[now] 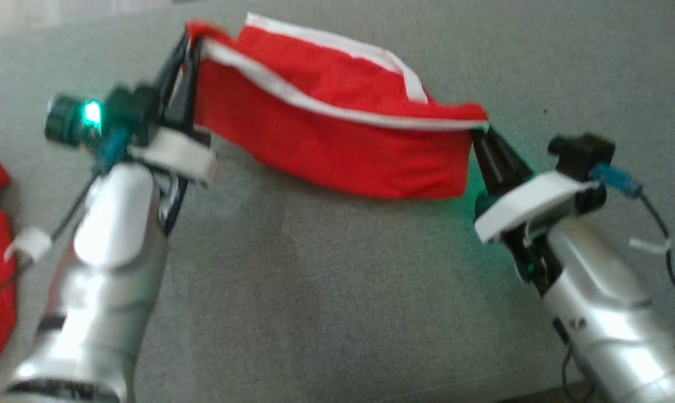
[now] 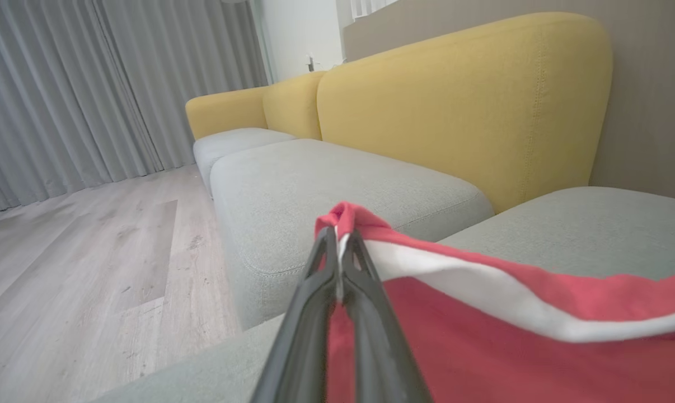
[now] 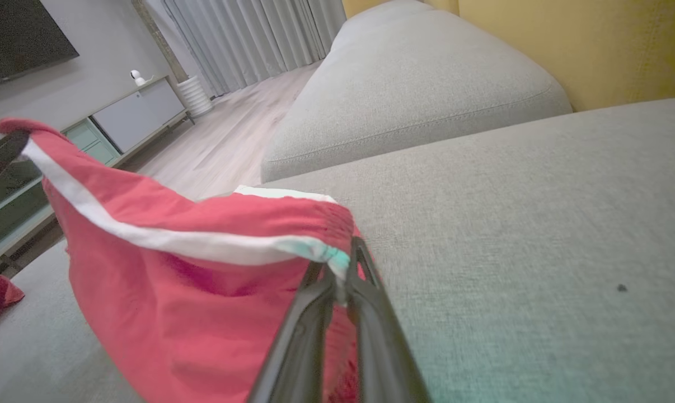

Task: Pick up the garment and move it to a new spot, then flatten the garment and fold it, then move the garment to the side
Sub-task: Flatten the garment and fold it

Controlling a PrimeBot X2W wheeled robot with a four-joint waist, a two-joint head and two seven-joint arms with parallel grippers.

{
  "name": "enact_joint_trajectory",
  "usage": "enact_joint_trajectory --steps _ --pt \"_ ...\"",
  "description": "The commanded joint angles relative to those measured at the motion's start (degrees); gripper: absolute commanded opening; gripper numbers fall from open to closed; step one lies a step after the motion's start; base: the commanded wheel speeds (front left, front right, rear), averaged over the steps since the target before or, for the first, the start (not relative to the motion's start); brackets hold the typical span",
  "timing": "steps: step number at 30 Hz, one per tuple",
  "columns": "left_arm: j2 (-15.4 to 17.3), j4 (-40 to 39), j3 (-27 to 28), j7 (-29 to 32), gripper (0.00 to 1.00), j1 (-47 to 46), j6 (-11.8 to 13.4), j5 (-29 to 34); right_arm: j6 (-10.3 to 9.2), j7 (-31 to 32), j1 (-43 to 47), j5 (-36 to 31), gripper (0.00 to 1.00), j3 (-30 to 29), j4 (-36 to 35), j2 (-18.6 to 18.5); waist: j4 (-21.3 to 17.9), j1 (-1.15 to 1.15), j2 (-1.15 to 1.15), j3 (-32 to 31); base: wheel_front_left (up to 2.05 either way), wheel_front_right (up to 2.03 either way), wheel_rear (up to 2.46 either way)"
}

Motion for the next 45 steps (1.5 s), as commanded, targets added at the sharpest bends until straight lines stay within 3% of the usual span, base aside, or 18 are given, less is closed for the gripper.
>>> enact_joint_trajectory --steps 1,16,25,26,27,28,36,45 --pt "2.1 -0.19 0.66 -0.29 0.0 -3.43 -0.33 0.28 -0.05 0.0 -1.89 0.67 0.0 0.57 -1.87 0.33 -0.82 -0.02 0.0 3.1 0.0 0.0 0.0" --pt "4.21 15.44 -6.05 -0.29 0.0 -22.33 -0.71 0.22 -0.05 1.32 -10.81 8.13 0.0 2.66 0.21 2.37 -3.94 -0.02 0.0 11.56 0.0 0.0 0.0" --pt "5.0 23.88 -6.46 -0.29 0.0 -27.26 2.34 0.76 -0.05 -0.95 -12.74 10.41 0.0 4.97 2.98 3.13 -6.04 -0.02 0.0 13.86 0.0 0.0 0.0" --pt "4.85 24.7 -6.58 -0.29 0.0 -27.29 2.3 0.68 -0.05 -1.15 -12.8 10.7 0.06 5.34 3.24 3.4 -6.12 -0.02 0.0 13.89 0.0 0.0 0.0" --pt "4.55 25.69 -6.47 -0.29 0.19 -27.33 2.61 0.3 -0.05 -1.64 -12.97 11.12 0.82 5.84 3.8 3.7 -6.13 -0.02 0.0 13.91 0.0 0.0 0.0" --pt "4.42 25.68 -6.38 -0.29 1.0 -27.35 2.8 0.08 -0.05 -2.0 -13.06 11.2 1.0 5.87 4.09 3.74 -6.07 -0.02 0.0 13.88 0.0 0.0 0.0" --pt "3.89 24.74 -6.05 -0.29 1.0 -24.57 3.82 -1.18 -0.05 -3.69 -12.68 7.21 1.0 3.41 5.47 3.34 -4.99 -0.02 0.0 12.39 0.0 0.0 0.0" --pt "1.37 18.18 -1.19 -0.29 1.0 -14.12 4.02 -7.28 -0.05 -3.75 -2.01 -12.14 1.0 -17.02 -6.78 6.16 -3.71 -0.02 0.0 9.26 0.0 0.0 0.0"
